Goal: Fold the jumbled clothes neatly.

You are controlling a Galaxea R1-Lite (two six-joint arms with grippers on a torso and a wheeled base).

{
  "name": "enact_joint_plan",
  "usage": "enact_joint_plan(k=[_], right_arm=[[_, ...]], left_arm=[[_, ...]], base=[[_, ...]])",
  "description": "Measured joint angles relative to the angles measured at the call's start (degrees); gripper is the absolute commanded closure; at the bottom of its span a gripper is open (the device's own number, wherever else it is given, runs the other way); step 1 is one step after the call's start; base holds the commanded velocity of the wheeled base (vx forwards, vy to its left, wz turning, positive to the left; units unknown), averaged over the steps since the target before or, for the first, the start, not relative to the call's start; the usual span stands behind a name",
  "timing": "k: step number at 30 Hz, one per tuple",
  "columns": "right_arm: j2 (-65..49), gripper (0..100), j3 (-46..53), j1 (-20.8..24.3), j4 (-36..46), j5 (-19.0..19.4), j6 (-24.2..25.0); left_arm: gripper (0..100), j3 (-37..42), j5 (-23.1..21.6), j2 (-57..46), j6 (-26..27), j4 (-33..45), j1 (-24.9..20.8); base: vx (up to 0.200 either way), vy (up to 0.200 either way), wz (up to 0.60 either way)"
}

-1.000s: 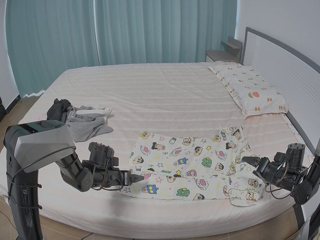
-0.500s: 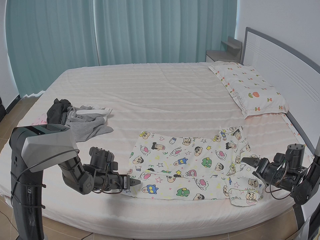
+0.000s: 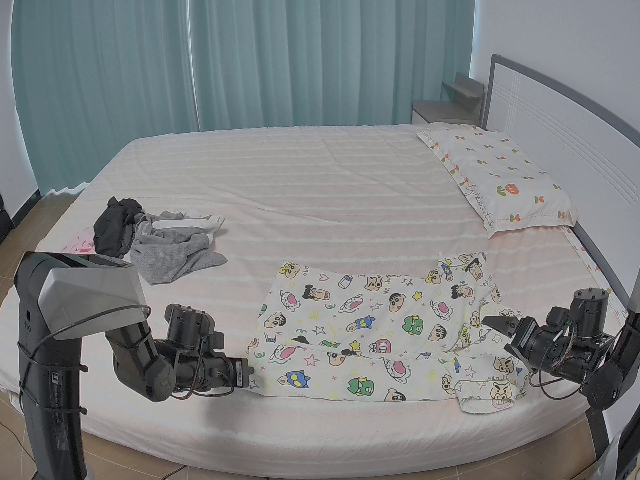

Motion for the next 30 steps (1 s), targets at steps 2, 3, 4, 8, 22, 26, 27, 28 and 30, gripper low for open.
enact_joint_plan(k=[2,3,4,8,22,26,27,28,30], right_arm=[[0.16,0,0.00,0.05,0.00,0.00,-0.02],[0.28,0,0.00,0.05,0.00,-0.02,-0.05],[0.39,0,0.00,0.02,0.00,-0.02,-0.05],[0.68,0,0.00,-0.06,0.00,-0.02,-0.05],[1.27,0,-0.13,-1.60,-0.06,-0.11,-2.35],[1.12,0,-0.28,-4.46,0.16,0.85,-6.41],[1.16,0,-0.41,-5.07,0.27,1.23,-7.36],[1.27,0,-0.63,-5.92,0.51,1.72,-8.68],[1.97,0,-1.79,-7.70,1.43,2.57,-12.04]], left_arm=[[100,1.26,0.11,0.00,0.02,-0.94,-0.01],[100,2.26,0.15,-0.02,0.02,-1.49,-0.11],[100,2.89,0.17,-0.02,0.02,-1.71,-0.15],[100,4.90,0.30,-0.11,0.04,-1.97,-0.23],[0,5.32,3.69,-0.11,-1.52,-2.83,-0.50],[0,5.92,3.43,-0.13,-7.52,-5.56,-0.85],[0,6.11,3.38,-0.13,-8.89,-6.50,-0.94],[0,6.34,3.25,-0.13,-10.78,-8.24,-1.00],[0,6.95,2.63,-0.11,-14.84,-12.70,-1.17]], base=[[0.000,0.000,0.00],[0.000,0.000,0.00],[0.000,0.000,0.00],[0.000,0.000,0.00],[0.000,0.000,0.00],[0.000,0.000,0.00],[0.000,0.000,0.00],[0.000,0.000,0.00],[0.000,0.000,0.00]])
